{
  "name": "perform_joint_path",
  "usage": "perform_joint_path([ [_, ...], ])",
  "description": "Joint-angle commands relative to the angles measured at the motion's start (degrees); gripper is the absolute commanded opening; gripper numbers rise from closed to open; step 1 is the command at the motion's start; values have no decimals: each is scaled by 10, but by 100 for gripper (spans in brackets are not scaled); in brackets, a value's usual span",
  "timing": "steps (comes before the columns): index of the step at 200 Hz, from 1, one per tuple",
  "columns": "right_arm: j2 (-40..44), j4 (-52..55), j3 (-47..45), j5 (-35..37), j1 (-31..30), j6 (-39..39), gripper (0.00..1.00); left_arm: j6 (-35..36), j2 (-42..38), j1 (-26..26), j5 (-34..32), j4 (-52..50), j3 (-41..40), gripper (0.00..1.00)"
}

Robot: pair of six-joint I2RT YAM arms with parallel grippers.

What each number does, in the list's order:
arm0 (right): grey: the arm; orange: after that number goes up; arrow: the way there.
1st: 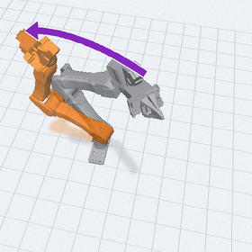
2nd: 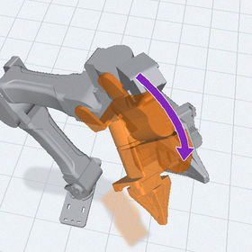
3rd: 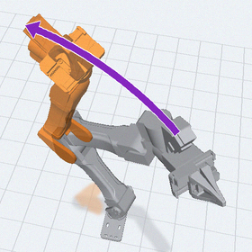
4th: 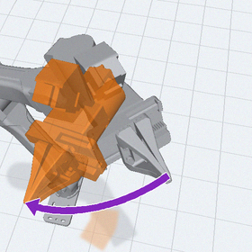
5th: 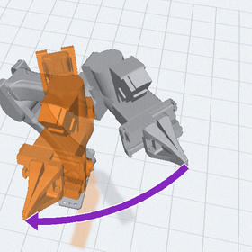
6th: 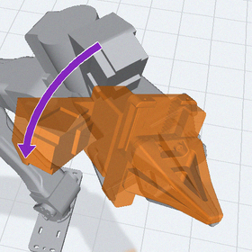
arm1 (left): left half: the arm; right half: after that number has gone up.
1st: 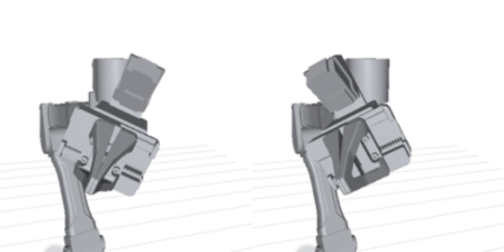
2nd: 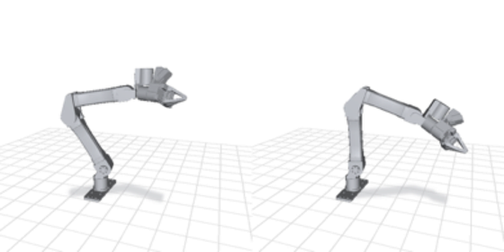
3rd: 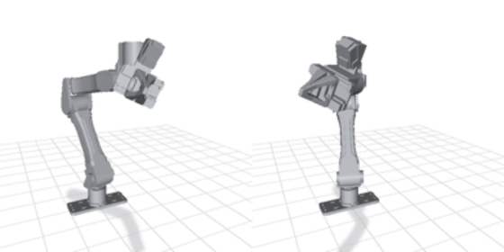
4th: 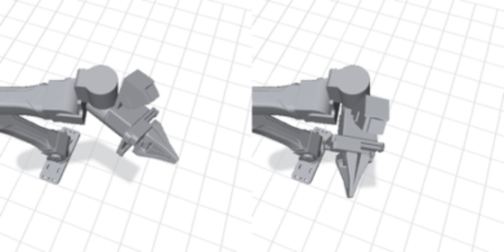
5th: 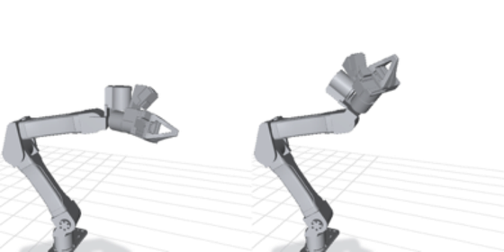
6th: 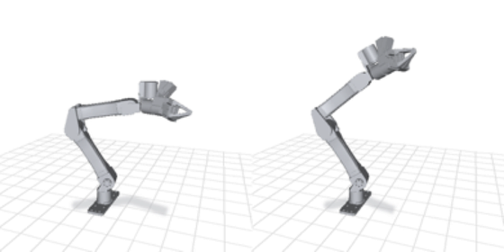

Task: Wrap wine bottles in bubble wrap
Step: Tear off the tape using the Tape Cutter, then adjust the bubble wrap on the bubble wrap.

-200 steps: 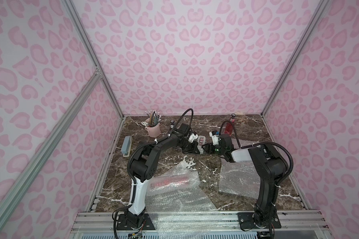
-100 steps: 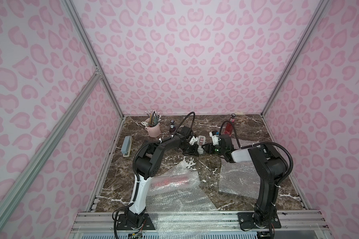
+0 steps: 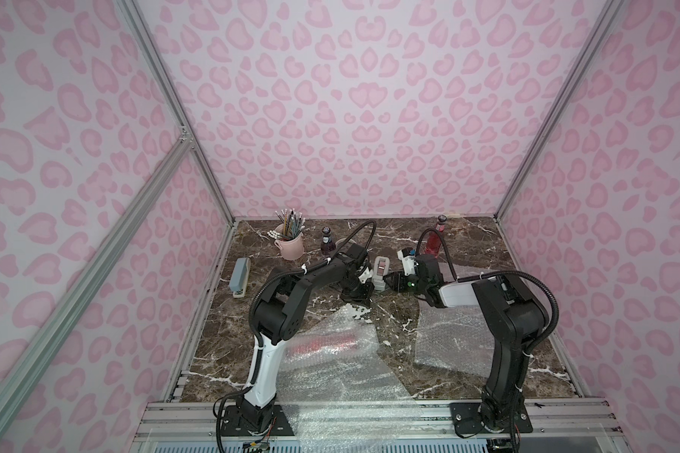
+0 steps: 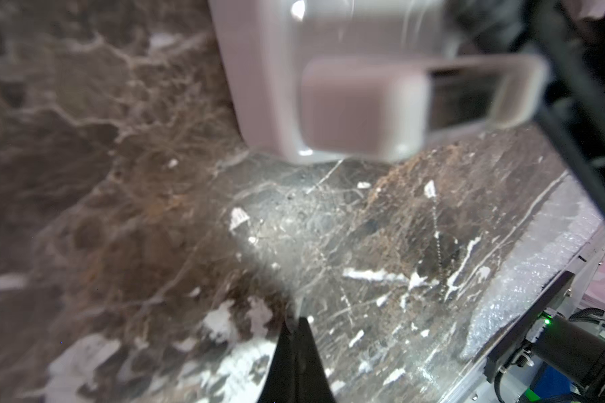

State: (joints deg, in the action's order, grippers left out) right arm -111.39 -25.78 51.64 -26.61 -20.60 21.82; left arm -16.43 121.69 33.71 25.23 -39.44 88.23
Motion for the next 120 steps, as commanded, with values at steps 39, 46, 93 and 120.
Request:
perform_joint_path([
  [39, 125, 63, -39, -32, -1, -114, 73, 40, -100, -14, -59, -79, 0, 3],
  [46, 141, 59, -49, -54, -5, -126, 76, 43, -116, -19, -65, -89, -8, 3],
  [93, 175, 104, -50, -164, -82, -203, 85, 46, -246, -81, -82, -120, -100, 3],
  [120, 139, 140, -12, -192, -150, -236, 87, 61, -312, -116, -83, -154, -125, 3],
])
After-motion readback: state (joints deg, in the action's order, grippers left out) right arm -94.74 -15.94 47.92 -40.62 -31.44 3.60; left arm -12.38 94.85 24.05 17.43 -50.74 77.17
